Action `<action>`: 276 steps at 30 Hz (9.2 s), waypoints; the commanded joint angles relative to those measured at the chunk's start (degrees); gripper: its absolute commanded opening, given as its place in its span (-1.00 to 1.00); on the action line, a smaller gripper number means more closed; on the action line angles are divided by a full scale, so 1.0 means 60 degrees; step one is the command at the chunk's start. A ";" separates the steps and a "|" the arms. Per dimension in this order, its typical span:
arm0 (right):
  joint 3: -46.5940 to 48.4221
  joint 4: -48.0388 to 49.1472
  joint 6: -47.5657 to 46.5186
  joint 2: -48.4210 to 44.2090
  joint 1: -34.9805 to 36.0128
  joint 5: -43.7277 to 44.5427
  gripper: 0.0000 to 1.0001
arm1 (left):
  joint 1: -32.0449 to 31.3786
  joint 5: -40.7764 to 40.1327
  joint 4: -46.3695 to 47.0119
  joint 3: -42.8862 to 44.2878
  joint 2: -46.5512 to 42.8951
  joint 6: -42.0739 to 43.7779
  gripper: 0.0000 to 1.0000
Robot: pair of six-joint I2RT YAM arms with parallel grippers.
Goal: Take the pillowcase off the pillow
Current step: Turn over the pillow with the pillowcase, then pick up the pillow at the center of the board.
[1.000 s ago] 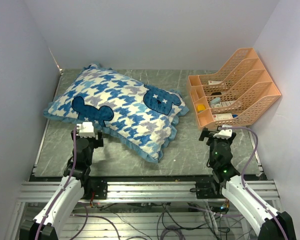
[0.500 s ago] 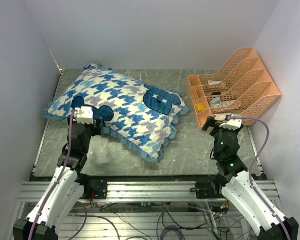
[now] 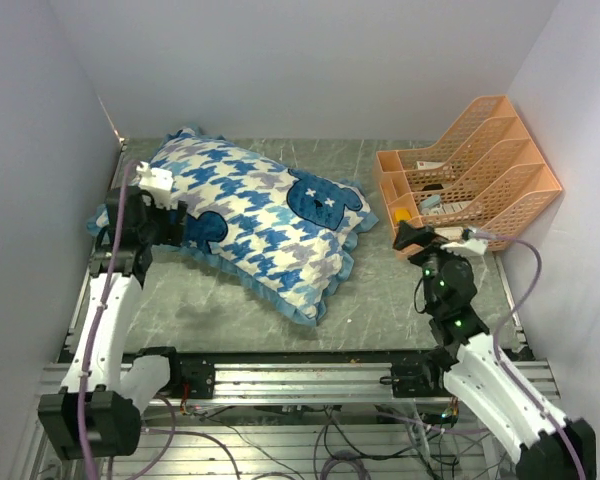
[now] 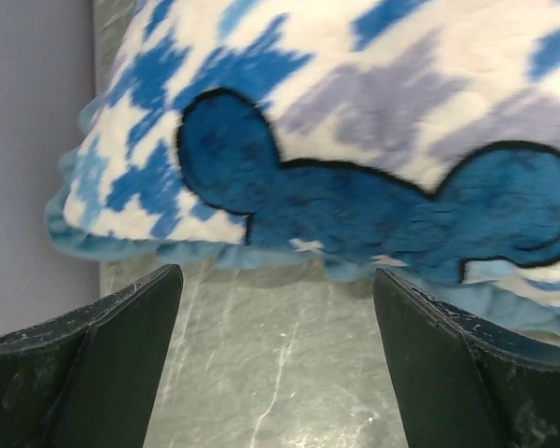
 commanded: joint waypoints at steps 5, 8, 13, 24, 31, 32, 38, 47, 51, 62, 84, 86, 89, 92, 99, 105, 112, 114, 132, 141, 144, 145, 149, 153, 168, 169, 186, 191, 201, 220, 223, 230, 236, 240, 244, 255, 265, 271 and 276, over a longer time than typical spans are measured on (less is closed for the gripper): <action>0.2226 0.1178 -0.0751 0.4900 0.2049 -0.2987 1.00 | 0.2078 0.1129 -0.0597 0.0467 0.1823 0.1540 0.89; 0.2981 0.1119 -0.2083 0.6225 0.4012 -0.1587 1.00 | 0.2681 0.1136 -0.0419 0.0358 0.2680 0.2424 0.89; 0.3935 0.0238 -0.2517 0.8176 0.6098 -0.0264 1.00 | 0.2838 0.0830 0.0335 -0.0284 0.3093 0.3547 0.89; 0.3207 -0.1448 -0.0602 0.9589 0.8653 0.1268 1.00 | 0.2810 0.1432 0.0608 0.0187 0.5173 0.3605 0.89; 0.3101 -0.2486 0.0307 0.8938 0.9810 0.2200 1.00 | 0.2728 0.1635 0.0714 0.0152 0.5274 0.3836 0.59; 0.3040 -0.2553 0.0378 0.8626 0.9904 0.2269 1.00 | 0.2711 0.1611 0.0738 0.0097 0.5201 0.3892 0.48; 0.2522 -0.1763 0.0366 0.7832 0.9963 0.1619 1.00 | 0.2666 0.1628 0.0808 -0.0086 0.4824 0.4027 0.21; 0.3037 -0.0433 0.0533 1.0580 0.8813 -0.0127 0.97 | 0.2659 0.1571 0.0759 -0.0420 0.4096 0.3940 0.92; 0.2943 0.0165 0.0446 1.0732 0.8005 -0.0589 0.74 | 0.2677 0.1582 0.0720 -0.0411 0.4076 0.3942 0.88; 0.4124 -0.1348 -0.0599 0.9102 0.7891 0.0161 -1.00 | 0.2657 0.2954 0.2745 -0.0809 0.3594 0.3598 0.35; 0.4606 -0.4440 -0.0940 0.4358 0.5499 0.0361 -1.00 | 0.1586 0.0767 0.4416 -0.1438 0.3656 0.7403 0.40; 0.4646 -0.4438 -0.0963 0.4350 0.5428 0.0261 -1.00 | 0.1603 0.0596 0.4496 -0.1430 0.3867 0.7246 -0.12; 0.4771 -0.4453 -0.1013 0.4389 0.5411 0.0135 -1.00 | 0.1612 0.0654 0.4057 -0.1140 0.3935 0.6700 -0.85; 0.5035 -0.4553 -0.1072 0.4422 0.5409 0.0085 -1.00 | 0.1711 0.1357 0.2668 -0.0312 0.3243 0.5869 -0.86; 0.6182 -0.4882 -0.1402 0.4206 0.5713 -0.0374 -1.00 | 0.1825 0.2233 -0.0021 0.2010 0.1212 0.4373 -0.86; 0.7508 -0.5535 -0.1591 0.3777 0.6992 0.0650 -1.00 | 0.1829 0.2530 -0.1864 0.4054 0.0576 0.3808 -0.86; 0.8631 -0.6006 -0.1727 0.3411 0.7111 0.1322 -1.00 | 0.1831 0.2569 -0.3242 0.6856 0.0839 0.3499 -0.86; 0.8850 -0.6120 -0.1878 0.3690 0.7098 0.1720 -1.00 | 0.1829 0.2668 -0.3601 0.7337 0.1003 0.3528 -0.86; 0.8692 -0.4364 -0.2283 0.8968 0.2601 0.0266 0.29 | 0.2519 0.1740 -0.1359 0.4157 0.2306 0.2121 1.00; 1.0232 -0.4187 -0.2968 0.9749 0.3497 0.0399 0.66 | 0.2946 0.2537 -0.2369 0.3487 0.2219 0.1418 0.99; 1.0654 -0.4102 -0.3436 1.0192 0.4017 0.0637 0.70 | 0.3259 0.2580 -0.2087 0.2991 0.2151 0.1329 0.99; 1.0779 -0.4050 -0.3558 1.0328 0.4097 0.0472 0.70 | 0.3390 0.2670 -0.2042 0.2861 0.2130 0.1317 0.99; 1.1188 -0.3909 -0.3744 1.0976 0.4157 -0.0478 0.72 | 0.4123 0.3433 -0.2278 0.2474 0.2284 0.1350 0.99; 1.1638 -0.4123 -0.3780 1.1637 0.4156 -0.1142 0.73 | 0.4832 0.4326 -0.2763 0.2190 0.3004 0.1364 0.99; 1.0461 -0.3466 -0.3589 1.1802 0.4158 -0.2448 0.74 | 0.5185 0.7102 -0.1988 0.3426 0.6726 -0.0981 0.99; 1.0321 -0.3390 -0.3573 1.1772 0.4153 -0.2527 0.74 | 0.5026 0.7128 -0.1940 0.3535 0.6851 -0.1050 0.98; 1.1135 -0.3254 -0.3010 1.1104 0.3339 -0.4846 0.76 | 0.3393 0.6967 -0.2207 0.9108 0.5194 -0.0120 -0.86; 1.2031 -0.3288 -0.2895 1.0735 0.3133 -0.5794 0.80 | 0.3338 0.8106 -0.1612 1.0752 0.4414 -0.0130 -0.86; 1.2329 -0.2247 -0.2617 0.8885 0.2976 -0.7018 0.90 | 0.3283 1.0958 0.8952 0.9751 0.2955 -0.8135 -0.86; 0.9996 -0.0949 -0.1664 0.7440 0.2976 -0.8794 1.00 | 0.3103 1.3016 -0.1148 0.7108 -0.0409 0.0366 -0.86; 0.9485 -0.0894 -0.1643 0.7119 0.2978 -0.8601 1.00 | 0.3102 1.2711 -0.1661 0.7204 -0.0341 0.0804 -0.86; 0.9391 -0.0708 -0.1490 0.7469 0.2968 -0.9361 1.00 | 0.3100 1.2293 -0.2739 0.7501 -0.0210 0.1855 -0.86; 1.0214 0.0942 -0.0345 0.8588 0.2976 -1.0972 0.74 | 0.3100 1.2133 -0.2905 0.7910 -0.0191 0.1790 -0.86; 1.0662 0.1506 0.0192 0.8983 0.2976 -1.1263 0.05 | 0.3096 1.1884 -0.2959 0.8110 -0.0176 0.1606 -0.86; 1.0667 0.1635 0.0155 0.8852 0.2976 -1.0748 -0.89 | 0.3103 1.1685 -0.3009 0.8102 -0.0132 0.1499 -0.86; 0.9821 0.1899 -0.0860 0.7843 0.2920 -1.0113 -1.00 | 0.3101 0.9648 -0.3770 0.8818 0.0113 0.1502 0.99; 0.8424 0.1751 -0.1574 0.6775 0.1705 -1.0252 -1.00 | 0.3110 0.7026 -0.7152 1.0839 0.2164 0.2444 0.98; 0.8108 0.1683 -0.1718 0.6662 0.1334 -1.0525 -1.00 | 0.3113 0.5804 -0.5430 1.0926 0.2074 0.1217 0.99; 0.7993 0.1784 -0.1806 0.6547 0.1280 -1.0995 -1.00 | 0.3302 0.6234 -0.6609 1.2074 0.3300 0.1694 0.99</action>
